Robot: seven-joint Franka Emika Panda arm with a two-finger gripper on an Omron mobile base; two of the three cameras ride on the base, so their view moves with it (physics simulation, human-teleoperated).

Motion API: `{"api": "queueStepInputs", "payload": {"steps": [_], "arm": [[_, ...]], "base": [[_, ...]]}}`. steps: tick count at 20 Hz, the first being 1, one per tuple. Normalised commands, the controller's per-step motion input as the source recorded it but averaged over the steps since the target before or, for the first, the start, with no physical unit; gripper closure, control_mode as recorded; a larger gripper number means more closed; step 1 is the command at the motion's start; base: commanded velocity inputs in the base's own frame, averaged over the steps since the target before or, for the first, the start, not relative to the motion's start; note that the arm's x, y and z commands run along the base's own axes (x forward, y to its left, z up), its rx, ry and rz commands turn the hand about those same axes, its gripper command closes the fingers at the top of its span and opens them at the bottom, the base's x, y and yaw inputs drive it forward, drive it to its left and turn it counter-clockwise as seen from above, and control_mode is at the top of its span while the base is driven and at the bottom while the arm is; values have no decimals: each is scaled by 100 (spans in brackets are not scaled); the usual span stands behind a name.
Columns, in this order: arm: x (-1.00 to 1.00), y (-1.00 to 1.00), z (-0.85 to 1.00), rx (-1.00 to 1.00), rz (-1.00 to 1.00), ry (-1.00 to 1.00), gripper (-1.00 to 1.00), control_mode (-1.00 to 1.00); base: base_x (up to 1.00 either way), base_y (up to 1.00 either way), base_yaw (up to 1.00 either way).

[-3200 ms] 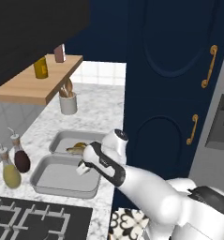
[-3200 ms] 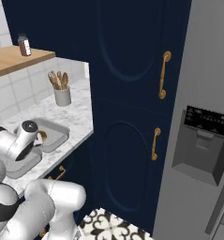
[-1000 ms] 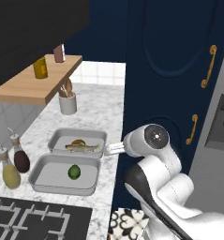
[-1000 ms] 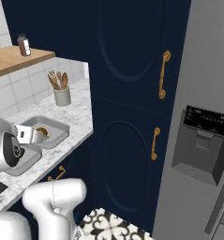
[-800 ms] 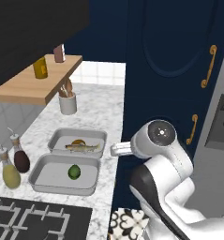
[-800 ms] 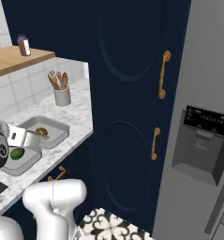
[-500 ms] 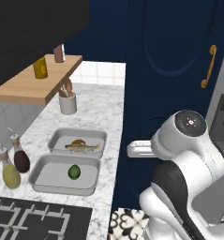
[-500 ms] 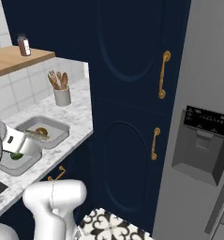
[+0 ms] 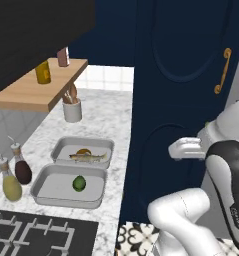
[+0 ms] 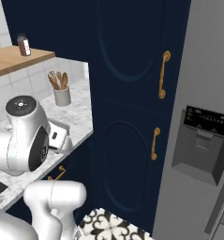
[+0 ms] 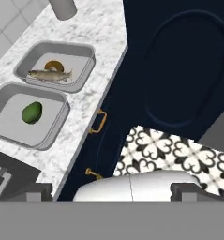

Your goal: Place one avocado and one fish in each tupperware on the nearby counter, to pack two identical lunches.

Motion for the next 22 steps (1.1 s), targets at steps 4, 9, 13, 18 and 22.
{"api": "queueStepInputs", "payload": {"steps": [4, 9, 13, 18, 22], "arm": [[0, 18, -45, -15, 26, -12, -100, -100], [0, 6, -22, -13, 29, -11, -100, -100], [0, 3, -5, -2, 3, 0, -100, 100], [0, 0, 0, 0, 0, 0, -100, 100], [0, 0, 0, 0, 0, 0, -100, 100]], "base": [[0, 0, 0], [0, 0, 0], [0, 0, 0], [-63, -35, -16], [-83, -71, -39]]}}
